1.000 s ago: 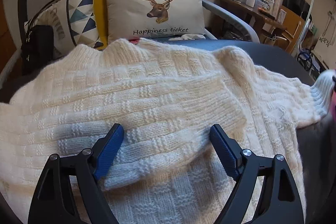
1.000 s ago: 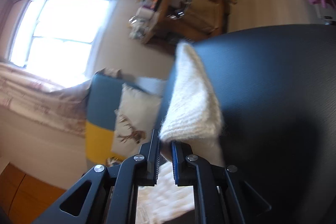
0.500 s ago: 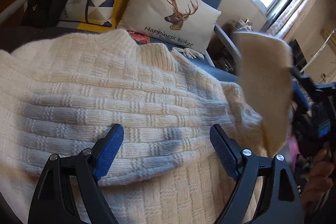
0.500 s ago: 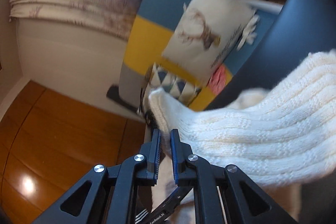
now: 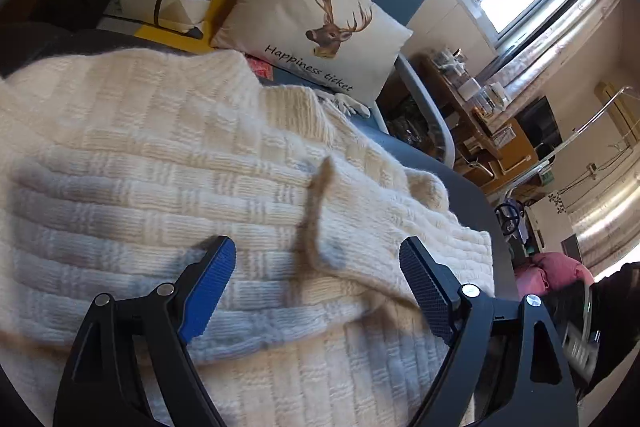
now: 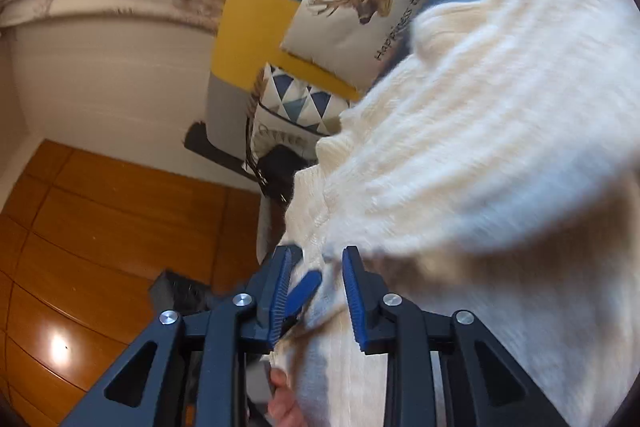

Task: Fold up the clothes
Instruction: 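Lift and fold the sleeve over the sweater body with the right gripper, then grasp the sleeve cuff with the left gripper and lift it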

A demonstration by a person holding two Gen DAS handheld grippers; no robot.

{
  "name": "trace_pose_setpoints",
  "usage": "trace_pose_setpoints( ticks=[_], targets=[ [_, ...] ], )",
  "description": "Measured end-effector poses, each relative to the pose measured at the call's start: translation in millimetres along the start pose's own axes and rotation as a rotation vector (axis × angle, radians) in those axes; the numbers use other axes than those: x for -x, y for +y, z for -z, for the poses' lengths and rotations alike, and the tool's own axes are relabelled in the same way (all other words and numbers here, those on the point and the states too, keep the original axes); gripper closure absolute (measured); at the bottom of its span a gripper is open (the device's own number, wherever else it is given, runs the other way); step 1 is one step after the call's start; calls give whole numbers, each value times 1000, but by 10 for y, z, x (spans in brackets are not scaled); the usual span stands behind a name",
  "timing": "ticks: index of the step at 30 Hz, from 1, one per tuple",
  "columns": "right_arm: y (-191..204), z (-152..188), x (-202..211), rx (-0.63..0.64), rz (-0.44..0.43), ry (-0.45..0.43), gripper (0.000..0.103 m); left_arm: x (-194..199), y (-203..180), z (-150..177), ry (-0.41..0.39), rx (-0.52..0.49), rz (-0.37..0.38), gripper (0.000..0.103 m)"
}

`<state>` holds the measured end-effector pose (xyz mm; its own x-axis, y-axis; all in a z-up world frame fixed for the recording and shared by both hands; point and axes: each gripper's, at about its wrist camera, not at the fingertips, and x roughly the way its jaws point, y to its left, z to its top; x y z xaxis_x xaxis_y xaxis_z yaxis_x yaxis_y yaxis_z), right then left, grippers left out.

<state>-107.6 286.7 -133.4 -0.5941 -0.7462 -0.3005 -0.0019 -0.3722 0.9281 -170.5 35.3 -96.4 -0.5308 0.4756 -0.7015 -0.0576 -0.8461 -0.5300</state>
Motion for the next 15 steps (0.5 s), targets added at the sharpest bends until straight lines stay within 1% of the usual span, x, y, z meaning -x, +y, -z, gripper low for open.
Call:
trace_pose_setpoints(
  ticks=[1, 2, 4, 9, 10, 12, 13, 15],
  targets=[
    [-50, 49, 50, 9, 27, -2, 75, -40, -35, -16, 10, 3, -12, 16],
    [-85, 80, 75, 34, 86, 2, 75, -67, -68, -27, 15, 1, -26, 16],
    [-109, 115, 79, 95, 186, 14, 80, -127, -151, -49, 35, -14, -67, 16],
    [-30, 198, 44, 237, 296, 36, 79, -219, -346, -60, 89, -90, -103, 17],
    [-15, 218, 33, 264, 311, 38, 79, -227, -385, -59, 90, -106, -98, 17],
    [-26, 241, 38, 296, 312, 32, 79, -259, -452, -49, 90, -138, -100, 19],
    [-39, 258, 58, 301, 308, 30, 79, -280, -465, -46, 99, -146, -99, 21],
    [-67, 299, 107, 297, 295, 27, 79, -336, -471, -36, 114, -155, -108, 40]
  ],
)
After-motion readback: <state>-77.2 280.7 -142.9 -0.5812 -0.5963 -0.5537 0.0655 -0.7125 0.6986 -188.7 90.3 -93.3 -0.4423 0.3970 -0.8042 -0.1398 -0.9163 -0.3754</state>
